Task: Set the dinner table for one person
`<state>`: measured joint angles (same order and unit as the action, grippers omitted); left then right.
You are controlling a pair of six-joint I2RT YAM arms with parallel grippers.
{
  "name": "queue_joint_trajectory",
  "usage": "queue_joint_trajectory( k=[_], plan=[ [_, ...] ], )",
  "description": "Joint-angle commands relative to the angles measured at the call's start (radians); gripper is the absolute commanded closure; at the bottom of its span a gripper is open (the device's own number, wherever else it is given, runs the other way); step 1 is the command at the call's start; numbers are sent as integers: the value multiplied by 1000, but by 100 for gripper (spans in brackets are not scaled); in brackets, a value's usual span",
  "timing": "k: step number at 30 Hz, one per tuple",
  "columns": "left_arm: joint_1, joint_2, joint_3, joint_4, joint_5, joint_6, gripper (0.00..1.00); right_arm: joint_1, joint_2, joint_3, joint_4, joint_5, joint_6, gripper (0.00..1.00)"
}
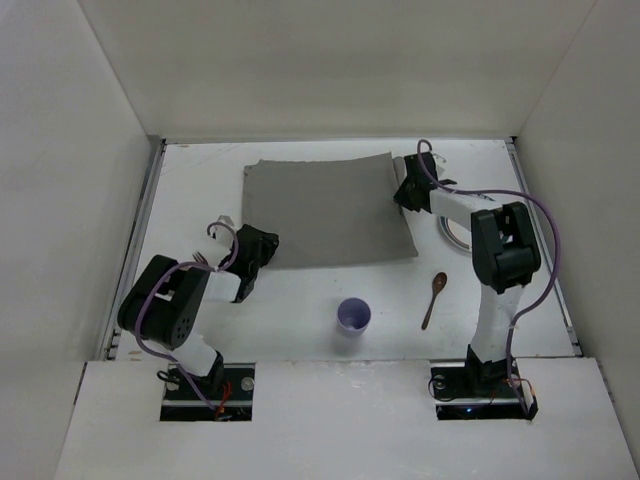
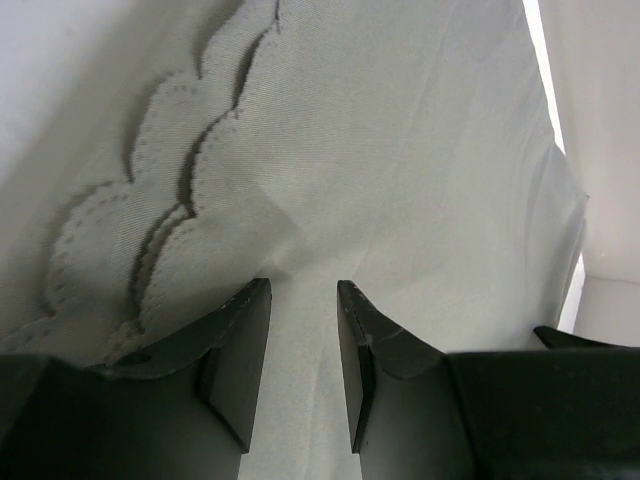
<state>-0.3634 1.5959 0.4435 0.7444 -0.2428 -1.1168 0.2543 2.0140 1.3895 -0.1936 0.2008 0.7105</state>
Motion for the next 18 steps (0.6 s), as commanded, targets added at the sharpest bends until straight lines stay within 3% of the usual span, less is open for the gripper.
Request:
queue_joint_trajectory(
  k=[1,11,18],
  plan=[
    [-9,-36,-61,-165,-70,18,68,-20,-70,-30,30,61,-13,84],
    [-33,-76,-63,-169,-89,52,68,-28,-176,-175,57,77,-5,87],
    [-87,-97,-63,-186,-124,28,68,-43,-167,-182,85,103,-8,81]
  ],
)
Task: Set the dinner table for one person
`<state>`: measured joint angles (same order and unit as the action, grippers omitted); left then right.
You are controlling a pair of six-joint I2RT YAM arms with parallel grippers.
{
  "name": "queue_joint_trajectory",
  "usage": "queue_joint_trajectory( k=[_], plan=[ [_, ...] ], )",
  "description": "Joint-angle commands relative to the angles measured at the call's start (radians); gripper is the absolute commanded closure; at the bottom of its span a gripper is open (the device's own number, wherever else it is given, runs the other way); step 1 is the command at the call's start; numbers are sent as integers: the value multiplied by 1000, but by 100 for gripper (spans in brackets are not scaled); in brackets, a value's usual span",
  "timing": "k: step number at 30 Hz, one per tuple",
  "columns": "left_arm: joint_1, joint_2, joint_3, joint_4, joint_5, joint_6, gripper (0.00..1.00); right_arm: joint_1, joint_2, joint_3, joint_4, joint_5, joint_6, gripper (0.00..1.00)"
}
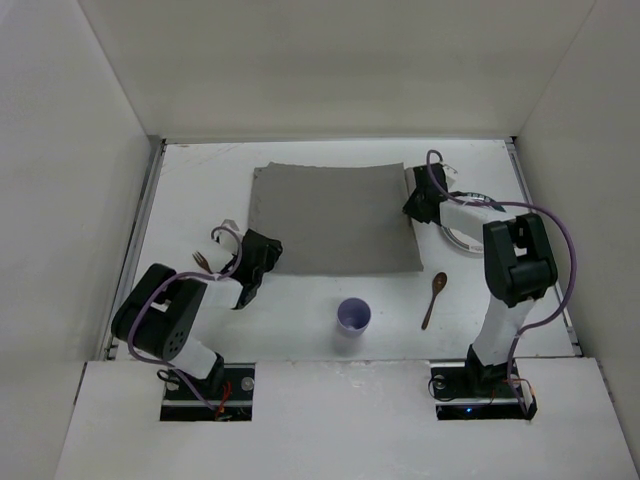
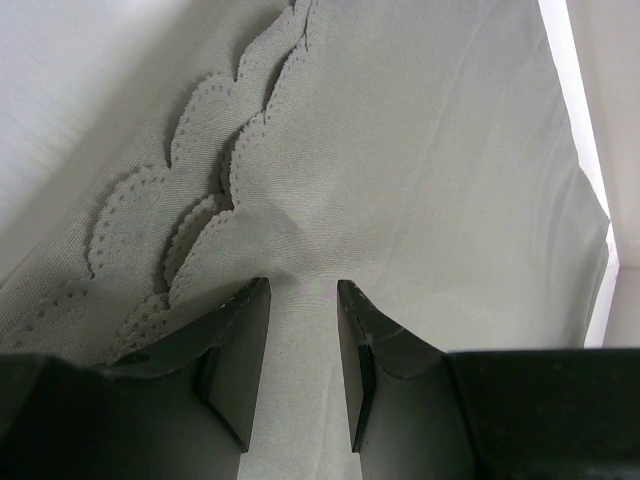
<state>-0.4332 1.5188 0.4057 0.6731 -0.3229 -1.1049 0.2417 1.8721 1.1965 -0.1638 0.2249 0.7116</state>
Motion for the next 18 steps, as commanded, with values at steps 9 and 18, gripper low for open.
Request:
queue_joint_trajectory(
  k=[9,18],
  plan=[
    [-14,-219,11,-223,-114,137,67,-35,-140,-37,79,85,-18,38],
    [-143,-318,41,-75,-160,385,74,-40,-445,-268,173,220,87,30]
  ],
)
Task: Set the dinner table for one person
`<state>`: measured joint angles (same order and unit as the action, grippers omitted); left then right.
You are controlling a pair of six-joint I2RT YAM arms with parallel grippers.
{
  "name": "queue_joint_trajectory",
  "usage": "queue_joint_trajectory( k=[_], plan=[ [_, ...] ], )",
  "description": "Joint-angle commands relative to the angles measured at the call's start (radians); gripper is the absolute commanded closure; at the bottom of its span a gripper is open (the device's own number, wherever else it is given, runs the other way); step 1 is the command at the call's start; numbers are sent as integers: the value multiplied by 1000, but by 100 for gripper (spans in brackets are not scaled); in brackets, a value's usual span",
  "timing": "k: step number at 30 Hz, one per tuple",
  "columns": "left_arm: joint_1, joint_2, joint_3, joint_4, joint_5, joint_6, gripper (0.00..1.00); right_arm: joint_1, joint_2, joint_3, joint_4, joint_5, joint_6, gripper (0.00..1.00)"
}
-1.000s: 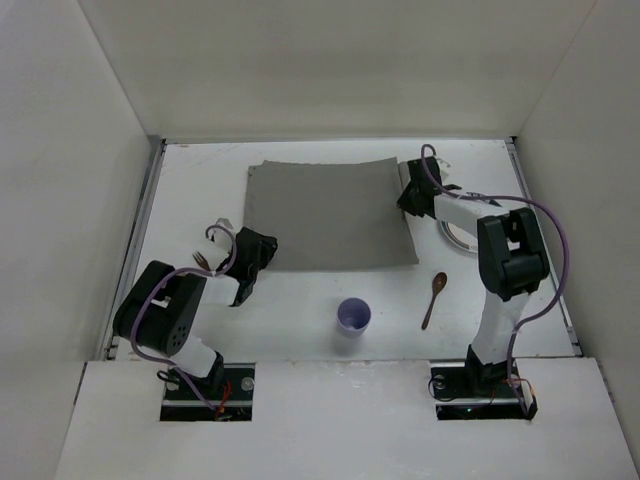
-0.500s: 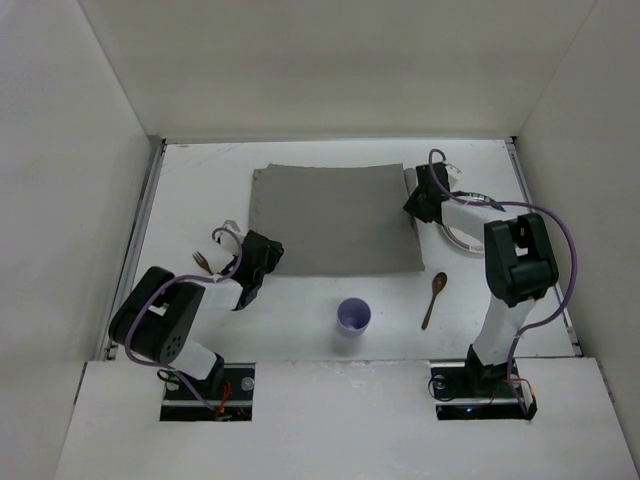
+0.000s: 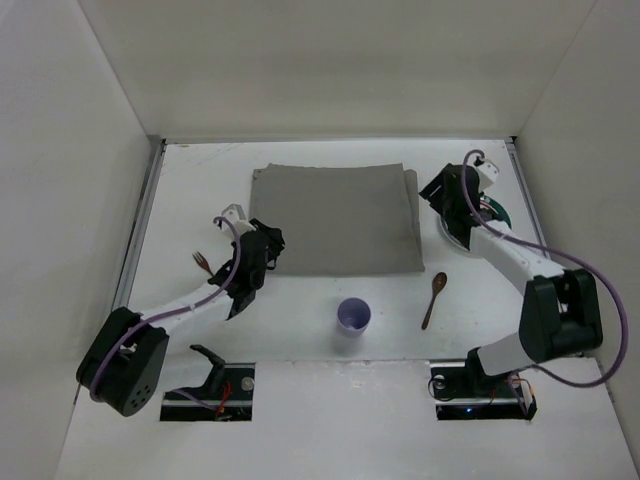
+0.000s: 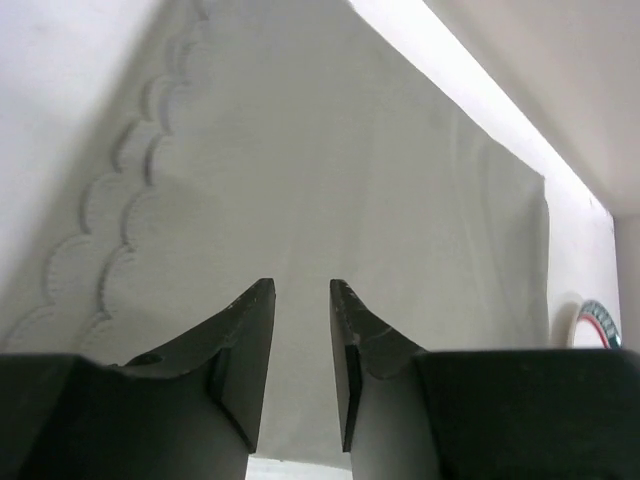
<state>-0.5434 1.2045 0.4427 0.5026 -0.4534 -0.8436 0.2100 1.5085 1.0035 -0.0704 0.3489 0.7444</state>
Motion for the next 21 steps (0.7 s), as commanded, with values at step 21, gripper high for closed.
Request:
queue_joint_trajectory(
  k=[21],
  plan=[
    [-7,16,-110,271,7,163,77,-380,-116,-428,192,19,371,47]
  ],
)
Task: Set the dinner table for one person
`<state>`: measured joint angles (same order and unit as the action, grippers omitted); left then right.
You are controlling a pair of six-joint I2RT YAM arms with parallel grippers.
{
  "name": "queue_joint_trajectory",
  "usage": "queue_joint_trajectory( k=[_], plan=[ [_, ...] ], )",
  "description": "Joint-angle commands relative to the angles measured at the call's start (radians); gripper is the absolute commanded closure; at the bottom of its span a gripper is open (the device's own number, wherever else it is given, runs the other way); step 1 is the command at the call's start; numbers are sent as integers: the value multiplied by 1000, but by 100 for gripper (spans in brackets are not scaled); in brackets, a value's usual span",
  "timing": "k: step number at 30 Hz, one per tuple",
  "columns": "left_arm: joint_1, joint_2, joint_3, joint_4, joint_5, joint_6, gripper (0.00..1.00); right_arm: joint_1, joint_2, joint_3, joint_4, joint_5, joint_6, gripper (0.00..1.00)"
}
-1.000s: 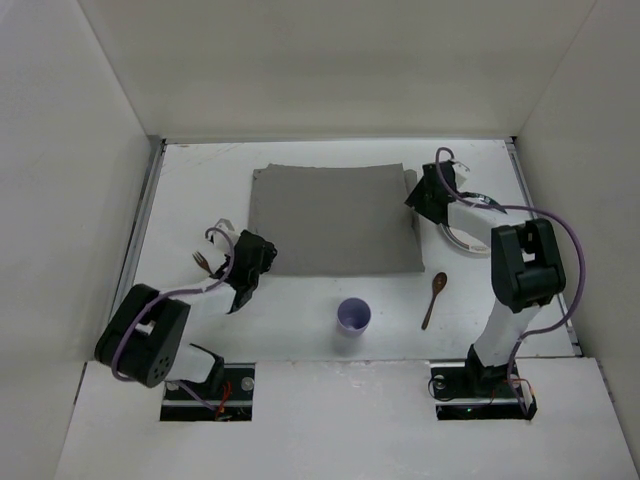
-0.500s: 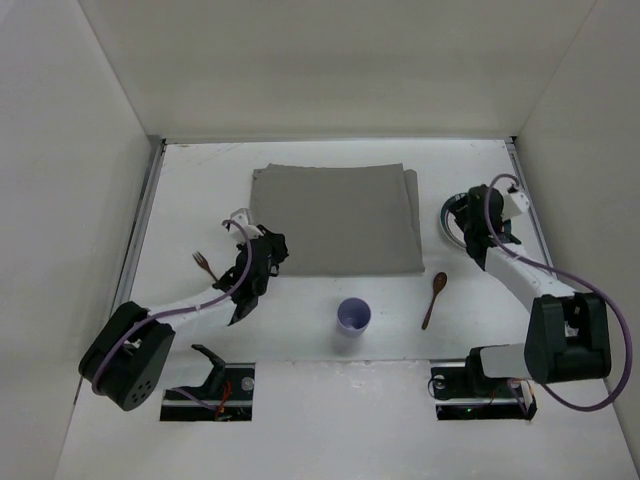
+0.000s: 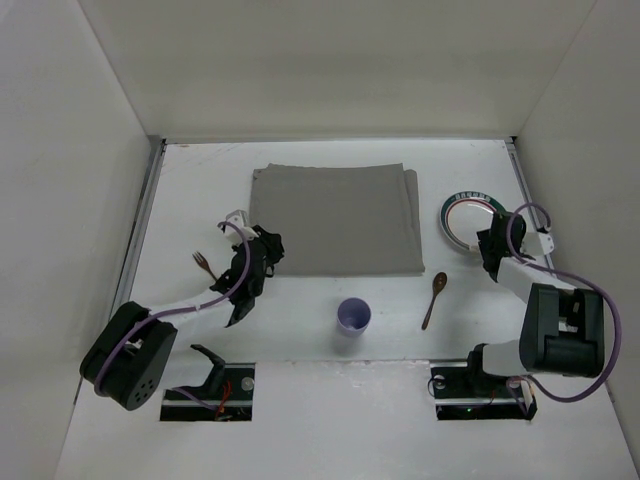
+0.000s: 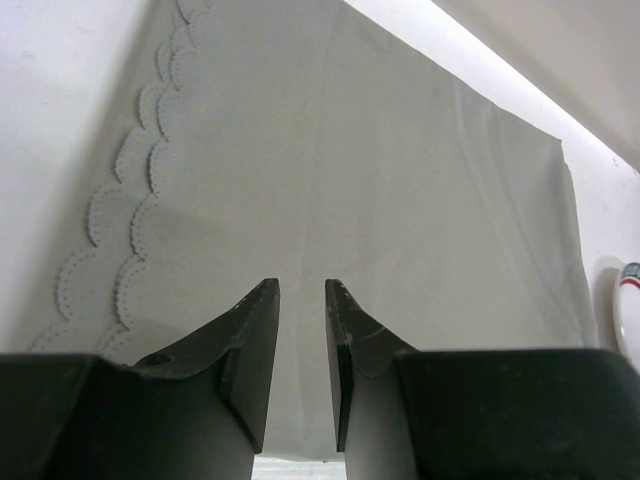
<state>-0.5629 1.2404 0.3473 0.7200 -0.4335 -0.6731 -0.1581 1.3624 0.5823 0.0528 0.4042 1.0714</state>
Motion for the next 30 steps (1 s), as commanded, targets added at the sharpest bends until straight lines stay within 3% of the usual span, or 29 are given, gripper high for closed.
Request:
queue_joint_trajectory(
  k=[1,7,16,19,24,30],
  plan=[
    [19,-15,-14,52,-10,-9,77,-13,40,-7,68,-41,54,49],
    [27,-26,-24,58,-14,-16,74,-14,66,-15,87,-53,73,57],
    [27,-12,-16,52,-10,-19,74,-24,-221,-111,148,-15,-10,53],
    [30,-27,-19,52,-4,-23,74,-25,-266,-139,90,31,18,52],
    [34,-19,-22,53,-4,-26,74,-38,-203,-164,65,7,48,52],
    [30,-22,-24,56,-7,-26,74,-37,-40,-139,169,-74,56,55]
  ],
)
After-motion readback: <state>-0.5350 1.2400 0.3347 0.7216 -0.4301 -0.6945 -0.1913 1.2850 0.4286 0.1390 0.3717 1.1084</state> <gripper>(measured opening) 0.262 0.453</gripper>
